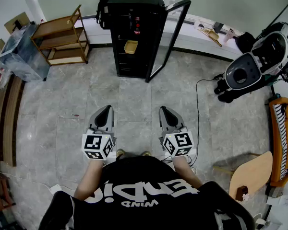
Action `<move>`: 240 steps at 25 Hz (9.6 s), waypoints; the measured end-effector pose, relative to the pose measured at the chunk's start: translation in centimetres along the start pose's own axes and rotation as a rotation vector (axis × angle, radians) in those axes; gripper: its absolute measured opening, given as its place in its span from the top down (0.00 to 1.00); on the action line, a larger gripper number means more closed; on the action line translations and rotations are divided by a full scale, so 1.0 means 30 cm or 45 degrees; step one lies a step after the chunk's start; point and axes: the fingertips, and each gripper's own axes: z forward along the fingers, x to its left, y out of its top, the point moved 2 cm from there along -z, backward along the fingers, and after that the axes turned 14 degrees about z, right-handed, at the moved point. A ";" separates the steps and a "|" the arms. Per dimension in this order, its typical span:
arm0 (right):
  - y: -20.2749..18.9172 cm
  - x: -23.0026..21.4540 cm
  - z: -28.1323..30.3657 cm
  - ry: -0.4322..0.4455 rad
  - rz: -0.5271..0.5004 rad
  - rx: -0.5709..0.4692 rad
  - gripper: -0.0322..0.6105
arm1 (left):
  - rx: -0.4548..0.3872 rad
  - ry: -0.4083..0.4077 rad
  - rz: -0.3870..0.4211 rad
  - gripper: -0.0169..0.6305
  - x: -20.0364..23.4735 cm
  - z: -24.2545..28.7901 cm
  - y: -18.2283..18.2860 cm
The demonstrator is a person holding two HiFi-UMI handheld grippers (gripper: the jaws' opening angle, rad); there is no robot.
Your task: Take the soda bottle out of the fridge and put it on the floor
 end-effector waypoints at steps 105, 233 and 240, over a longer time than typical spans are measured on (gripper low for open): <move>0.371 -0.649 1.427 -0.085 0.094 0.004 0.91 | 0.027 -0.239 -0.037 0.96 0.637 1.608 0.122; -0.083 -0.849 1.364 -0.021 0.094 0.100 0.91 | 0.197 -0.214 0.037 0.50 0.519 2.069 -0.570; -0.186 -0.866 1.393 -0.002 0.098 0.104 0.91 | 0.213 -0.202 0.049 0.50 0.534 1.995 -0.697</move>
